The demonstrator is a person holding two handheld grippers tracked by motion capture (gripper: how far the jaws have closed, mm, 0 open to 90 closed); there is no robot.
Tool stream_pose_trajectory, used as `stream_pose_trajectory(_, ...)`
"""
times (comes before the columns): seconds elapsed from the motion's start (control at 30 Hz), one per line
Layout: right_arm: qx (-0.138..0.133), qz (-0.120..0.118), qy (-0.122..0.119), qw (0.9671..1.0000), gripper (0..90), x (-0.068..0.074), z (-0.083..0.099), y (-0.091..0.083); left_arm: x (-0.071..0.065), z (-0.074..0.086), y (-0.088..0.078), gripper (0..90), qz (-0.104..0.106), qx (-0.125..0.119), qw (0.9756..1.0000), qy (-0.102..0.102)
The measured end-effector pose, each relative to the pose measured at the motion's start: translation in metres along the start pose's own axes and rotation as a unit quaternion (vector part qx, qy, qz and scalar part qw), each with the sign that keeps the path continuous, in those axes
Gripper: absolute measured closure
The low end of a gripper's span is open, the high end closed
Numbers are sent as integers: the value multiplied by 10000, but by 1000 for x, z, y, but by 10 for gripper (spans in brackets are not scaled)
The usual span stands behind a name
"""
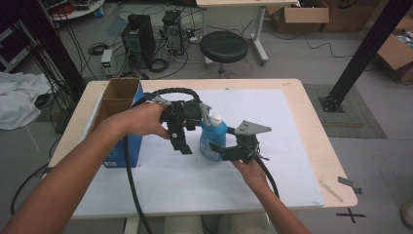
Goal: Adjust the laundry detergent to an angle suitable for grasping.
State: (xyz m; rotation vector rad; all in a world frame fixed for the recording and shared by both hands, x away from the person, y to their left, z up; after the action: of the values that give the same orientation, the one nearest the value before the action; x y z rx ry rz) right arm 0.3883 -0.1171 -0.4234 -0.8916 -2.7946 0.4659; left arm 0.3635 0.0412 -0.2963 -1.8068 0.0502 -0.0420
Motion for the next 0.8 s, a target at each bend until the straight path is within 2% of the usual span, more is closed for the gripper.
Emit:
stream_pose_trajectory(0.5, -69, 15, 14, 10000, 157, 1, 1, 11, 1, 1, 0, 215, -10, 14, 10000, 15)
stream_pose_trajectory(0.8, -111, -8, -11, 9999, 218, 2, 1, 12, 1, 2, 0, 220, -13, 16, 10000, 16)
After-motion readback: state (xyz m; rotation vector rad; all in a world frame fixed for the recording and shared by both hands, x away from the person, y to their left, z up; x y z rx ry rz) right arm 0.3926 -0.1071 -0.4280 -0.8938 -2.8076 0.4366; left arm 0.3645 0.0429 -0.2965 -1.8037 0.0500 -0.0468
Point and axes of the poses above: each handheld gripper's, and its own axes: y roughly forward along the jaws, z roughly out of its underside, x roughly to its left, the point moved 5 cm from there along y, roughly forward along the jaws, and after that the axes turned 2 degrees about -x, right-handed, at the moved point
